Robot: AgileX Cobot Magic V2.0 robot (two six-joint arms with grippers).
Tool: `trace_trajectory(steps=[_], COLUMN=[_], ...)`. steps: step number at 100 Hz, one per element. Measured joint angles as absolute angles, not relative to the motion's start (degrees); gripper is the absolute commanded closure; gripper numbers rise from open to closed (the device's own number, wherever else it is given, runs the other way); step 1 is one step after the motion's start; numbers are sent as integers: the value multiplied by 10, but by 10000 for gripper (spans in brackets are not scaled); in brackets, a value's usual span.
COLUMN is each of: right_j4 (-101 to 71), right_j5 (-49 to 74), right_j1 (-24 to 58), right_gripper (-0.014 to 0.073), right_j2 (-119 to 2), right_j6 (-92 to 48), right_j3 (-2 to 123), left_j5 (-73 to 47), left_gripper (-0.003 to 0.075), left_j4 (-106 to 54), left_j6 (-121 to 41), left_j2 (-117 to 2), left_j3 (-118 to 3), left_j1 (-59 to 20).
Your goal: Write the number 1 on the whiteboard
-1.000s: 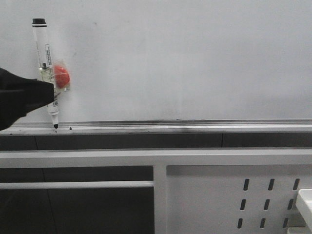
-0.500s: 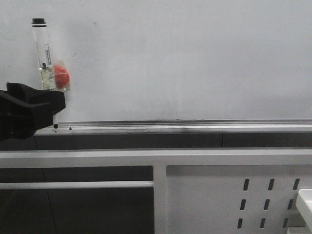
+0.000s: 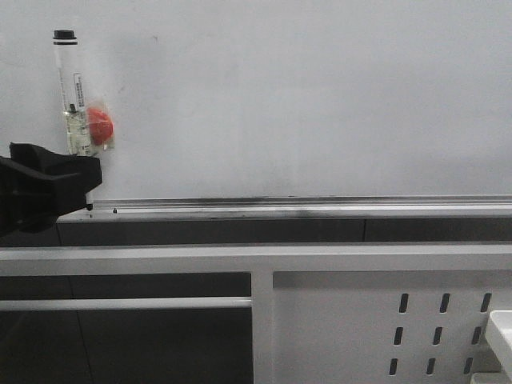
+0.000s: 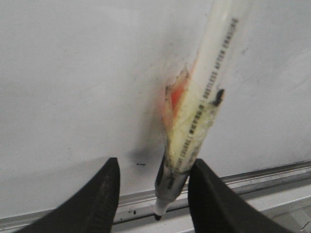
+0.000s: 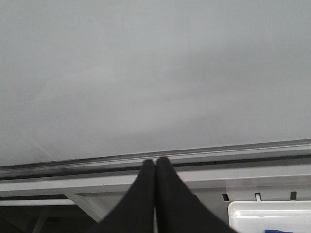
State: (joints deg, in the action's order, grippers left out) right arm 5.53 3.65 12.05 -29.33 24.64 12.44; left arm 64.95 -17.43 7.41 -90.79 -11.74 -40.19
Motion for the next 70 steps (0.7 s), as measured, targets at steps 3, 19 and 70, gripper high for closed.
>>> trace_trajectory(steps=[3, 19, 70], right_j4=[55, 55, 55], right_j5=[36, 36, 36], right_j1=[120, 120, 120], right_gripper=[663, 663, 663], right_j2=[-293, -293, -293], right_j6=[246, 246, 246], right_j3=[124, 124, 124], left_j5=[649, 649, 651], left_gripper=[425, 425, 425], left_j4=[-174, -167, -155], left_j6=[74, 74, 75], left_j2=[-908, -908, -912], left_j3=[-117, -117, -125], left_j1=[-402, -402, -402])
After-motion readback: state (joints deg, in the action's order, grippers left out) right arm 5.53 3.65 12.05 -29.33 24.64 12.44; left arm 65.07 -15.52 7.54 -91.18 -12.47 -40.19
